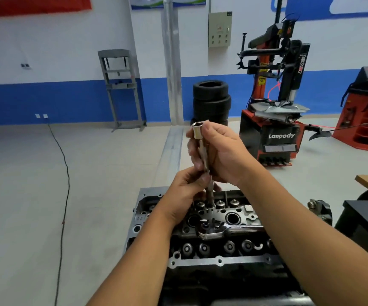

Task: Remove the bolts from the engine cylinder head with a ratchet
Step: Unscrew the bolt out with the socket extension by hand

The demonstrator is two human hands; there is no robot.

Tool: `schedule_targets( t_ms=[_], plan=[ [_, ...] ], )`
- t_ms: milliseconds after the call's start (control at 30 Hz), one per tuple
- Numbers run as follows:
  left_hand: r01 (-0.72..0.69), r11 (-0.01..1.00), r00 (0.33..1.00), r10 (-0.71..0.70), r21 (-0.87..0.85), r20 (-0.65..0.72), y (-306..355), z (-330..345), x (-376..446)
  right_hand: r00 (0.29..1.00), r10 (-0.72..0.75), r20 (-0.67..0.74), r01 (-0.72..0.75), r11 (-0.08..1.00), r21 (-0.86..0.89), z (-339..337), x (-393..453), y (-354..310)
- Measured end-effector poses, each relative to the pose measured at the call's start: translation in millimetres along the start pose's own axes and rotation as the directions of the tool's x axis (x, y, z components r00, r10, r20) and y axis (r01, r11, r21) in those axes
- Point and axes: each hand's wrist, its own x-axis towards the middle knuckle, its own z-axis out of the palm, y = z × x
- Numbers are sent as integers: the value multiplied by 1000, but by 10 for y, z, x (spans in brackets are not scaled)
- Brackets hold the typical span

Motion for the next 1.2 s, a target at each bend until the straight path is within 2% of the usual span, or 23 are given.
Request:
schedule_targets(
  t_ms=[100, 200, 267, 333, 500, 733, 900, 967, 1100, 1200],
  plan=[
    [-24, 998, 1000, 24, 61, -7, 27, 43, 6, 998, -16, -68, 12, 999, -48, -8, -71, -26],
    [-77, 990, 990, 90, 118, -112, 50, 103, 13, 973, -130, -192, 114, 989, -95, 32, -150, 22],
    [-99, 986, 982, 119, 134, -147, 39, 143, 15, 942, -210, -261, 184, 976, -118, 70, -211, 77],
    [-100, 980, 981, 126, 172, -148, 55, 163, -1, 927, -221, -303, 198, 975, -104, 96, -253, 91],
    [-26, 970, 999, 32, 242, -21, 98, 122, -48, 920, -107, -378, 58, 989, -139, 88, -310, 38],
    [-25, 934, 968, 112, 356, -226, 49, 123, -24, 851, -119, -512, -43, 955, -295, 130, -454, 212],
    [2, 946, 1000, 1, 325, -9, 5, 67, -99, 768, -152, -622, -33, 961, -275, 111, -520, 392],
    [8, 943, 1000, -11, 333, 5, -1, 70, -133, 786, -135, -603, -39, 963, -266, 108, -543, 445],
    [-21, 919, 993, 66, 393, -102, -25, 97, -161, 864, -82, -497, -40, 972, -231, 126, -602, 474],
    [12, 923, 978, 69, 385, -195, -29, 79, -128, 861, -18, -508, -52, 991, -122, 96, -635, 455]
  ],
)
